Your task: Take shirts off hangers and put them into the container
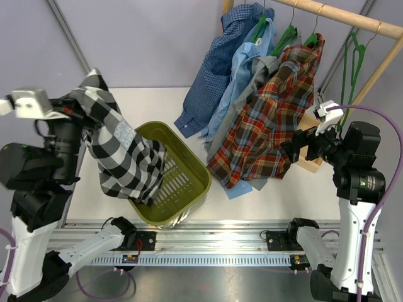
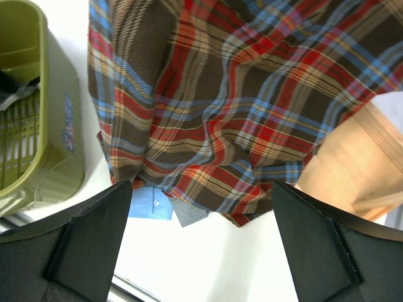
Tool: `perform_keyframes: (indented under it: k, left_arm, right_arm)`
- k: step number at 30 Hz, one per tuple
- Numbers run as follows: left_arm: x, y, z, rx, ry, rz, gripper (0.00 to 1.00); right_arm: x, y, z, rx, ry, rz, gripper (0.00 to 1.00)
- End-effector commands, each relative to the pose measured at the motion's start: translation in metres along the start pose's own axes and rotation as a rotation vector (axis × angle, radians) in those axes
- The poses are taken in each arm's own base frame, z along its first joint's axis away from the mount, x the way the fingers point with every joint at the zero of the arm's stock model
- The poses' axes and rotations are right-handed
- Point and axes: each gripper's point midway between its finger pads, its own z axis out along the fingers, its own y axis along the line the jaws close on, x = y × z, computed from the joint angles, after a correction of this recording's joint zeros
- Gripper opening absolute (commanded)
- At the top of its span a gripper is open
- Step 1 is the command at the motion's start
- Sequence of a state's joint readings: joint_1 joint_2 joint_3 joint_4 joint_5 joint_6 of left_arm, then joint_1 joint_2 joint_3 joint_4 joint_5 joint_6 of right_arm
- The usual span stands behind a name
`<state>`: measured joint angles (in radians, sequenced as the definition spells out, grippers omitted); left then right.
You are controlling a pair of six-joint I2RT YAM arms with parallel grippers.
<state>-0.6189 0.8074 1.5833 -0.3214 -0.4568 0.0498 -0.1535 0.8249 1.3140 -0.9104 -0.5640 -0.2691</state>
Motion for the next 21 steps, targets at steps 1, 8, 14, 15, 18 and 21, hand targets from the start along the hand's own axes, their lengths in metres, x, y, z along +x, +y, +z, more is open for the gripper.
perform_keyframes:
  k: [1,8,14,15,18,21]
  left_arm:
    - [0.083,-0.031,0.024,0.066,0.206,0.0,0.0]
    - [0.194,-0.066,0.021,0.193,0.478,-0.103,0.0]
    - [0.266,-0.07,-0.02,0.213,0.686,-0.214,0.0]
    - [0.289,-0.068,-0.034,0.192,0.748,-0.243,0.0]
    - [0.311,-0.059,-0.059,0.12,0.802,-0.322,0.0]
    - [0.343,-0.041,-0.088,0.014,0.875,-0.354,0.0]
  right_arm:
    - [-0.007,0.012,0.0,-0.077,-0.024,-0.032,1.0]
    - [-0.01,0.047,-0.02,-0.23,-0.046,-0.089,1.0]
    - [-0.02,0.051,-0.027,-0.222,-0.073,-0.065,0.99]
    - [-0.024,0.051,-0.028,-0.214,-0.079,-0.045,0.99]
    - [-0.051,0.042,-0.03,-0.157,-0.137,-0.015,0.99]
    - [-0.085,0.034,-0.03,-0.118,-0.199,0.106,0.99]
